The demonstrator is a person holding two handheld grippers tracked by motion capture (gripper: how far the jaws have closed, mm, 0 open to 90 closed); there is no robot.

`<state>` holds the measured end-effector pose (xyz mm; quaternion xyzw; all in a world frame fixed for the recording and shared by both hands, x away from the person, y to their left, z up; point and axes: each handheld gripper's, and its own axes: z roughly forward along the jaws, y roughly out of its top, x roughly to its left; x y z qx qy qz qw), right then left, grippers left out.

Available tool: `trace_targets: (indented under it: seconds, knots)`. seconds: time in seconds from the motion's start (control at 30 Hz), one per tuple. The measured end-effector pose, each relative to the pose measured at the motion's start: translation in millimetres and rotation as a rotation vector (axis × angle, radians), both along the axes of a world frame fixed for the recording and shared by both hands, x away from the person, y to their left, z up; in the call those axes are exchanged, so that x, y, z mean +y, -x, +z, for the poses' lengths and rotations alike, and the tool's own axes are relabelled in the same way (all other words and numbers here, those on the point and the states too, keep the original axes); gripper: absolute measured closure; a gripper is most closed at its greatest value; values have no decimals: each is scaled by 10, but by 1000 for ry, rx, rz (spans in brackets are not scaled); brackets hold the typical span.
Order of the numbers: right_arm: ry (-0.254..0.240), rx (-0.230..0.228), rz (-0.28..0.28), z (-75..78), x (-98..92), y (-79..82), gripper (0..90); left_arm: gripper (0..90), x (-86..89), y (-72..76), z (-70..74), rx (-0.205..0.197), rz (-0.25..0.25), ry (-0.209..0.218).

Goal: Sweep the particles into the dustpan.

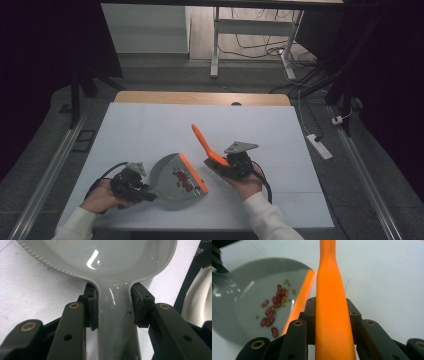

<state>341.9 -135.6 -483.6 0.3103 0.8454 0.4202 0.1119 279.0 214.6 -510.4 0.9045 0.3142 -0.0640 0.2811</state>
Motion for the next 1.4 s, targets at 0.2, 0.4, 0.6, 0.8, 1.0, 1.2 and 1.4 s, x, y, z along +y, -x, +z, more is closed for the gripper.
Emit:
trace_targets:
  seconds: [0.2, 0.4, 0.6, 0.8, 1.0, 1.2, 1.4]
  knots:
    - [22, 22, -10, -65, -57, 21, 703, 615, -1, 2, 4, 0, 0, -2]
    - [61, 26, -3, -124, -15, 65, 703, 614, -4, 8, 5, -2, 2, -2]
    - [63, 38, 22, -174, 55, 143, 703, 615, -8, 8, 8, -3, 4, -3]
    - [64, 39, 49, -187, 147, 248, 703, 614, -10, 8, 8, -3, 3, -3]
    - [48, 53, 71, -195, 223, 301, 702, 614, -9, 7, 6, -2, 3, -3]
    - [-15, 76, 107, -156, 292, 344, 703, 614, -10, 5, 6, -2, -1, -6]
    - [-78, 14, 89, 26, 220, 298, 703, 615, -11, 6, 3, -2, 0, -4]
